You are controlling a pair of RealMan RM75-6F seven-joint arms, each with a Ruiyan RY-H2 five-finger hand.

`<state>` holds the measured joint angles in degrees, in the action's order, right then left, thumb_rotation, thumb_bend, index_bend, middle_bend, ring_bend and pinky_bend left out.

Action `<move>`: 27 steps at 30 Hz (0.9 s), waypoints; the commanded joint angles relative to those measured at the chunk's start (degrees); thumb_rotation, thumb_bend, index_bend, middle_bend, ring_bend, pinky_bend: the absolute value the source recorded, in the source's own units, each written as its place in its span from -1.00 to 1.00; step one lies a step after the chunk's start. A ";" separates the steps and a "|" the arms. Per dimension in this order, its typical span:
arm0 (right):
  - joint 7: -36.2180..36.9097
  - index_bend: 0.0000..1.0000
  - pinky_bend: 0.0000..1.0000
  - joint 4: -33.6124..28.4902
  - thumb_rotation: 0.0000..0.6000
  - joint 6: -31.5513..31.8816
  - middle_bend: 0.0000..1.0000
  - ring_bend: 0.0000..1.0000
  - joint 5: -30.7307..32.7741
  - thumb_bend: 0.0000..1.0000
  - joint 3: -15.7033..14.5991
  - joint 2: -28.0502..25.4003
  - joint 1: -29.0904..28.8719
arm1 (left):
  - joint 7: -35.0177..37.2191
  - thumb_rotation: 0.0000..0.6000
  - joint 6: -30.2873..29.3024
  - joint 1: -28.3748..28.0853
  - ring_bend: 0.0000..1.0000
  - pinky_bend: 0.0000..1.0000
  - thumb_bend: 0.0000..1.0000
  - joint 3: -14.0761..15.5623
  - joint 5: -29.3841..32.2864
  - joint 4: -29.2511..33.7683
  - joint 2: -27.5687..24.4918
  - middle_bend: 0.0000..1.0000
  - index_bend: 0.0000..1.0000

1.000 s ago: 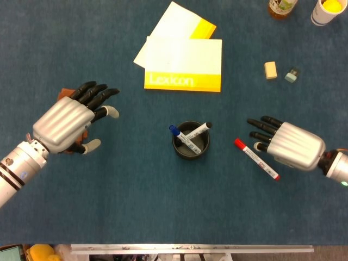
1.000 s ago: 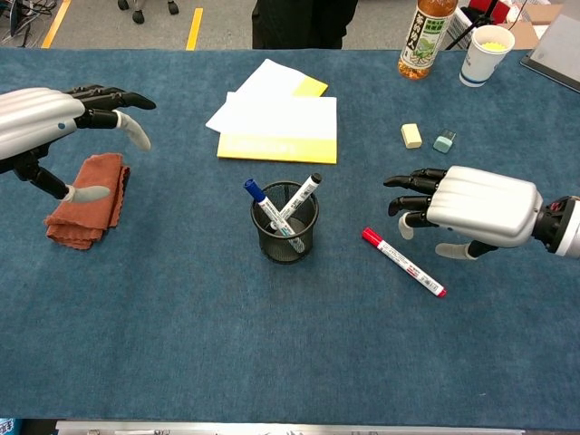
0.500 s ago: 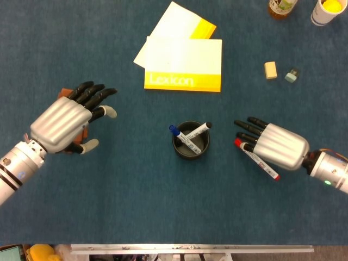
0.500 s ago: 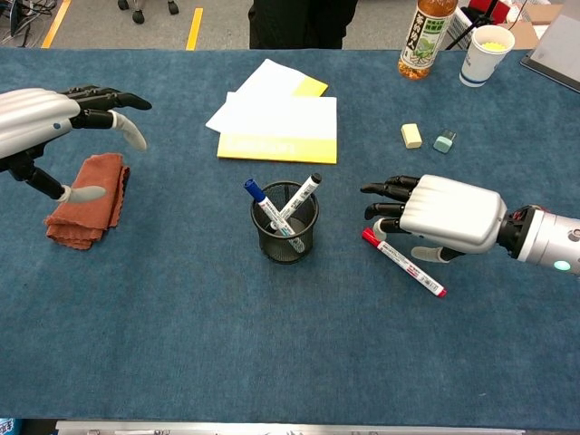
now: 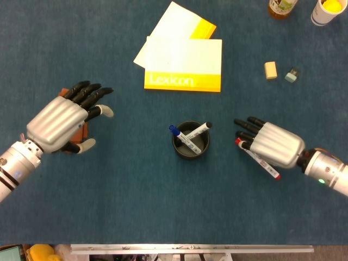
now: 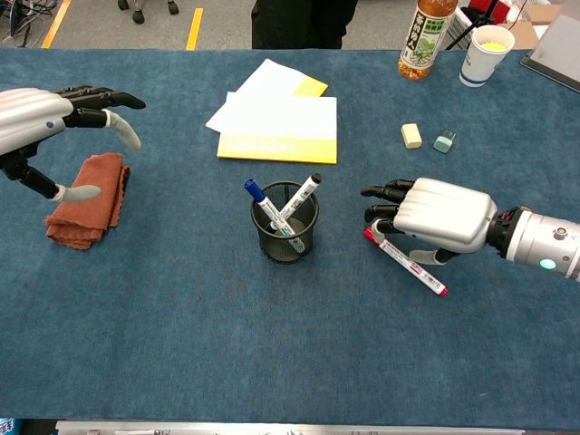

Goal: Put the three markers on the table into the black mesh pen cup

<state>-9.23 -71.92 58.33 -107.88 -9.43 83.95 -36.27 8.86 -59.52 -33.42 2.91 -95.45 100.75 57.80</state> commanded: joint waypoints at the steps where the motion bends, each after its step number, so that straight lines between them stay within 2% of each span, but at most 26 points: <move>1: -0.83 -0.22 -0.62 -1.06 1.00 -0.12 -0.49 -0.88 0.84 -0.50 -0.22 -1.37 0.46 | 0.12 1.00 -0.05 0.00 -1.00 -1.00 -0.49 0.03 -0.12 -0.10 0.05 -0.88 -0.41; 8: -0.45 -0.22 -0.62 -2.97 1.00 2.63 -0.49 -0.88 1.27 -0.50 -1.10 -4.72 2.01 | 0.34 1.00 0.03 -0.11 -1.00 -1.00 -0.49 -0.01 -0.19 -0.29 0.31 -0.88 -0.41; 11: 0.29 -0.22 -0.62 -1.90 1.00 4.27 -0.50 -0.88 -0.37 -0.51 -1.31 -3.96 1.78 | 0.07 1.00 0.14 -0.19 -1.00 -1.00 -0.49 -0.02 -0.25 0.01 0.32 -0.88 -0.41; 14: 0.62 -0.25 -0.61 -0.23 1.00 4.71 -0.53 -0.88 -1.47 -0.65 -1.84 -3.08 1.62 | -0.27 1.00 0.16 -0.14 -1.00 -1.00 -0.49 0.06 -0.26 0.38 0.10 -0.89 -0.41; 22: 0.13 -0.27 -0.61 4.02 1.00 7.07 -0.56 -0.88 -2.73 -0.79 -2.12 -1.09 2.24 | -0.20 1.00 0.49 -0.15 -1.00 -1.00 -0.49 0.08 0.14 0.74 -0.24 -0.90 -0.41; 27: 0.03 -0.27 -0.62 5.60 1.00 7.36 -0.57 -0.88 -2.96 -0.81 -2.03 0.39 2.17 | -0.26 1.00 0.46 -0.23 -1.00 -1.00 -0.49 0.04 -0.07 1.05 -0.30 -0.90 -0.41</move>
<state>-9.11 -66.53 65.70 -110.73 -11.46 84.14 -34.04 8.60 -59.06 -33.66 2.95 -95.52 101.80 57.50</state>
